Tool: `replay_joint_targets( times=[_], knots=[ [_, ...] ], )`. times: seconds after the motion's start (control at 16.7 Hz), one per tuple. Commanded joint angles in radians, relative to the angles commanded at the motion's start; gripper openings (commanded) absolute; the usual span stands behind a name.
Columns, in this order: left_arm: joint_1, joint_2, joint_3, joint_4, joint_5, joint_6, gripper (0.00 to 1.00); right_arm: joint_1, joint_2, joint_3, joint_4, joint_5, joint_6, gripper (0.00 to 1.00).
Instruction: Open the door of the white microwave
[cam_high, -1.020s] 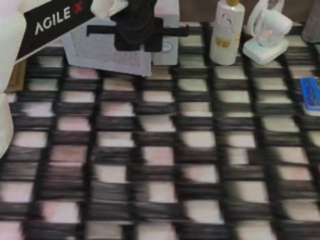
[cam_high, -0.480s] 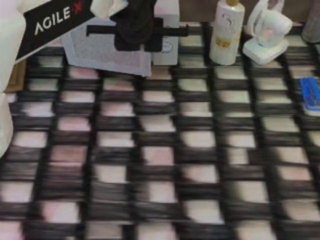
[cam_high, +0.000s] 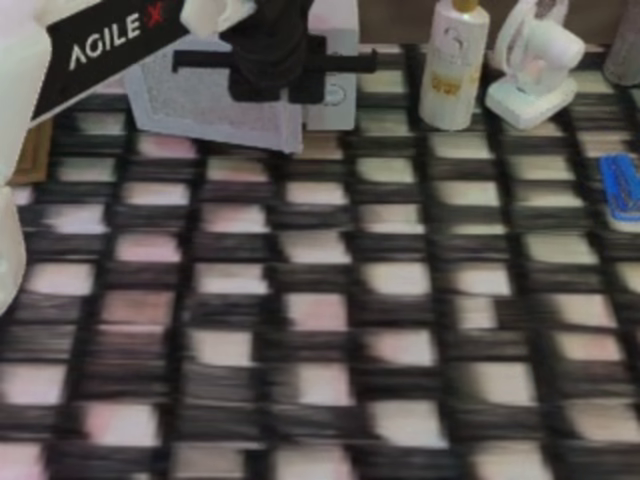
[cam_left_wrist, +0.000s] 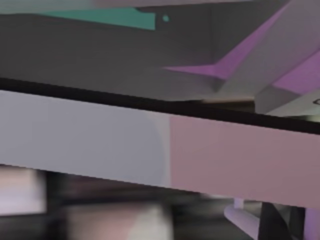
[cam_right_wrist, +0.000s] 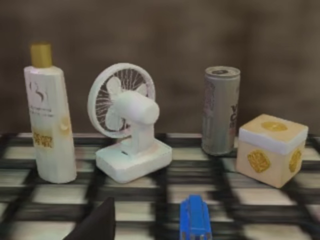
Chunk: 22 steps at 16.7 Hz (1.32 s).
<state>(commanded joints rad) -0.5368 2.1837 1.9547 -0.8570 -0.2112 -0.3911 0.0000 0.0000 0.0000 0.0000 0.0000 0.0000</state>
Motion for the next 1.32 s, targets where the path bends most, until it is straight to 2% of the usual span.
replay_joint_targets(
  times=[0.54, 1.32],
  knots=[
    [0.022, -0.101, -0.155, 0.075, 0.049, 0.109, 0.0, 0.0, 0.0, 0.0, 0.0, 0.0, 0.0, 1.0],
    [0.023, -0.102, -0.155, 0.077, 0.05, 0.11, 0.0, 0.0, 0.0, 0.0, 0.0, 0.0, 0.0, 1.0]
  ],
)
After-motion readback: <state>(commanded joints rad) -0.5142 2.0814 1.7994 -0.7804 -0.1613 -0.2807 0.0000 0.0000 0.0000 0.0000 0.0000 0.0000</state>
